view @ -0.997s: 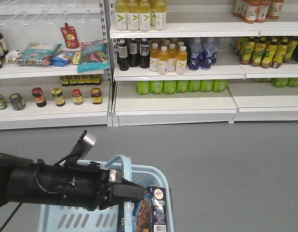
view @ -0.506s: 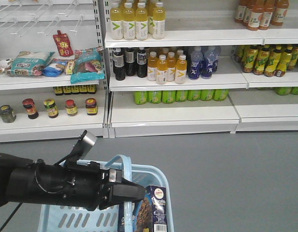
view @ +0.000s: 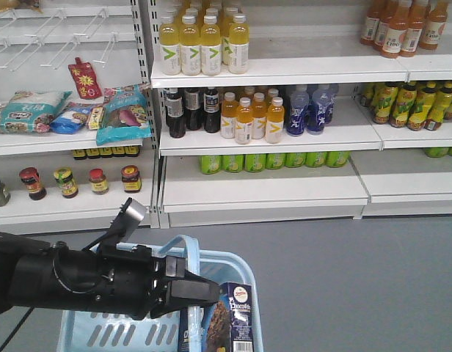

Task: Left arm holds basket, right arm returns cookies
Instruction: 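Keep holding the basket while turning away from the shelves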

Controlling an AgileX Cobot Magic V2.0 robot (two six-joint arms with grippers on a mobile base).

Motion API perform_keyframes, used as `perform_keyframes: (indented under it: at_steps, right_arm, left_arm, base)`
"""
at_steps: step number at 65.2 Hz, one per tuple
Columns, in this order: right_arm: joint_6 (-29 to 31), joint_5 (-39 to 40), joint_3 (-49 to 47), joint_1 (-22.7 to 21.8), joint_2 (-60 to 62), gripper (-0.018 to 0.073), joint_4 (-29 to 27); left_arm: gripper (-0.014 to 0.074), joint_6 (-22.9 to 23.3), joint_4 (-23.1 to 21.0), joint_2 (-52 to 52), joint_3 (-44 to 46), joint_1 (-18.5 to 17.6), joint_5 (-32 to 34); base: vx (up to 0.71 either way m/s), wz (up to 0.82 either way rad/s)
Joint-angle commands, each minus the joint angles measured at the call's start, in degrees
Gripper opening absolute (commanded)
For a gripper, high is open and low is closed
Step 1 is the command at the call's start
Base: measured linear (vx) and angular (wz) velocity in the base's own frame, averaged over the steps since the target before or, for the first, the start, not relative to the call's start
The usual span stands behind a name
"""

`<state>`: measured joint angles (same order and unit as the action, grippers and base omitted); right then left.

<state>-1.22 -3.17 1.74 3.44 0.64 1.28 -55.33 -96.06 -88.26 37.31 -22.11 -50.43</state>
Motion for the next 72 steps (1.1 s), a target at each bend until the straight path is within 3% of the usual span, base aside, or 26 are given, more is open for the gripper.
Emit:
perform_keyframes:
  at_steps: [1, 48, 72]
  right_arm:
    - [0.1, 4.3, 0.0, 0.0, 0.6, -0.0008, 0.5]
    - [0.1, 4.3, 0.0, 0.0, 0.6, -0.0008, 0.5]
    - [0.1, 4.3, 0.0, 0.0, 0.6, -0.0008, 0.5]
  left_arm:
    - [-0.0006, -0.7, -5.5, 2.6, 1.4, -0.2, -3.8]
    - [-0.0006, -0.7, -5.5, 2.6, 1.4, -0.2, -3.8]
    - [-0.0006, -0.7, -5.5, 2.6, 1.4, -0.2, -3.8]
  base:
    - [0.2, 0.0]
    - [0.21, 0.04]
    - [0.16, -0.44]
